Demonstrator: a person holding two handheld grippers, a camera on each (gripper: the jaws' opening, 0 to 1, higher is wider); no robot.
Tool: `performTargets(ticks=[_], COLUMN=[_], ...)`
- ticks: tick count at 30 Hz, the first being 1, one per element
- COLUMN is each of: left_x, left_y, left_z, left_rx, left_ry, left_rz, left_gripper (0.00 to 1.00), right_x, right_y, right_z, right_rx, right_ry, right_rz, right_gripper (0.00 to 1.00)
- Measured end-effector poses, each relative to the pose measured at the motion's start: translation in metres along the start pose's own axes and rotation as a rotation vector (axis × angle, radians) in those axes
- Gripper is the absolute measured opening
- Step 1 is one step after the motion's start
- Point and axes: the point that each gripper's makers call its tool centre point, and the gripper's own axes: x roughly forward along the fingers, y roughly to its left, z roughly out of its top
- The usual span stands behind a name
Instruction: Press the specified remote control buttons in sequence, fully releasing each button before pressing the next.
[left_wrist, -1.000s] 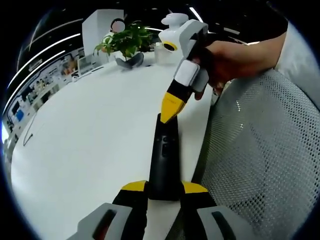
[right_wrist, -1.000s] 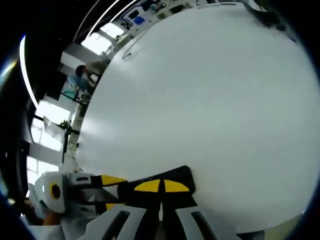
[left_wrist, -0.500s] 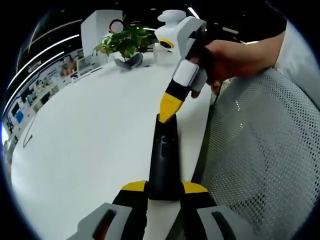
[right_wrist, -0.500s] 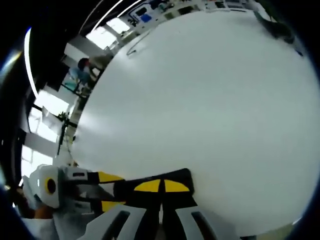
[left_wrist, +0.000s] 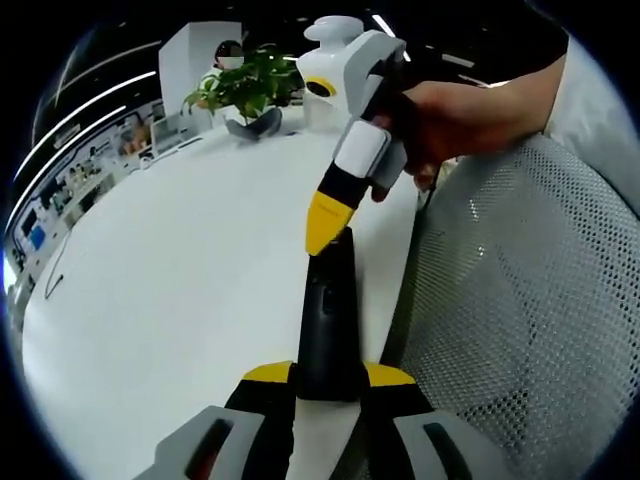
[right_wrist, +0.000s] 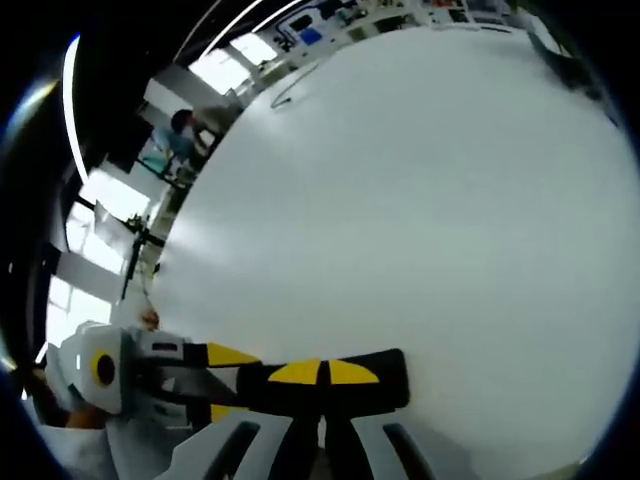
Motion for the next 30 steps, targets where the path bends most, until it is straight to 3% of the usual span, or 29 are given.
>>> performTargets(ticks=[10,15,30], left_x=[0.0007,0.0009,0.0014], left_y=[0.0003,0.0001,0.0], left_z=[0.0003,0.001,0.0012], left_rx=[-0.005,-0.008,-0.004], left_ry=[-0.002,-0.007,-0.009], left_rz=[0.001,0.002,-0.001], left_gripper=[0.24,0.24,0.24], right_x=[0.0005,0.0016,0.0025], right_y=[-0.0006,0.0002,-0.0008], right_z=[-0.0025,-0.0027,-0.0019], right_rx=[0.005,-0.054,-0.099], right_ry=[-0.002,-0.011,-0.016], right_rz=[0.004,-0.009,-0.025], right_gripper=[0.0,0.0,0.0])
